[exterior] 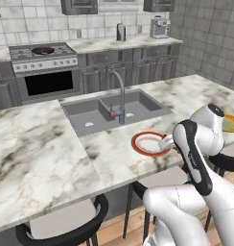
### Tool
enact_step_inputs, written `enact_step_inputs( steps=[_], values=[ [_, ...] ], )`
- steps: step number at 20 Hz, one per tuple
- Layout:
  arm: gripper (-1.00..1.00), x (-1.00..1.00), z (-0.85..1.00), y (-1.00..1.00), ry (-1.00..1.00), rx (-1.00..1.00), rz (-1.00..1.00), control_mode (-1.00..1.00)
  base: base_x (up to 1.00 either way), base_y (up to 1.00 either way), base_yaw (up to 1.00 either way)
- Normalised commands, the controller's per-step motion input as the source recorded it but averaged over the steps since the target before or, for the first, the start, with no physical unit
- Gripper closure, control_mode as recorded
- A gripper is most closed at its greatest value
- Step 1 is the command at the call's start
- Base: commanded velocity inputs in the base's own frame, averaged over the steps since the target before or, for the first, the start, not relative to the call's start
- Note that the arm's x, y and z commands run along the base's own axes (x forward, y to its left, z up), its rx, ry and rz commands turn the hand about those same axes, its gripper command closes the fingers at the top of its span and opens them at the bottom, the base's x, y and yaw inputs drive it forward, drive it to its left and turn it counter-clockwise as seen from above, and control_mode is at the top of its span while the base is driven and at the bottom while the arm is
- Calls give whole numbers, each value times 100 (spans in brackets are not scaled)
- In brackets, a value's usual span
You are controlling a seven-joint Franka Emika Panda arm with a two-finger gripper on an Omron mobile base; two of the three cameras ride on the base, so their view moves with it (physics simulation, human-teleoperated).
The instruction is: Take the chicken drumsticks from the pan and place one on each plate on the dining counter.
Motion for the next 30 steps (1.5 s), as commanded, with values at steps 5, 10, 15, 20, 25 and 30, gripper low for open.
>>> enact_step_inputs(
  steps=[5, 10, 15, 20, 25, 30],
  values=[
    [100, 52, 0, -29, 1, 0, 0, -100, 0, 0, 0],
    [100, 43, -2, -24, 4, 0, 0, -100, 0, 0, 0],
    [100, 45, -20, -1, 4, -3, 1, -100, 0, 0, 0],
    [100, 44, -58, 0, 0, -7, 0, -100, 0, 0, 0],
    [100, 32, -65, 13, 3, -8, 0, -100, 0, 0, 0],
    [100, 50, -30, 8, 7, -1, 0, -100, 0, 0, 0]
  ],
)
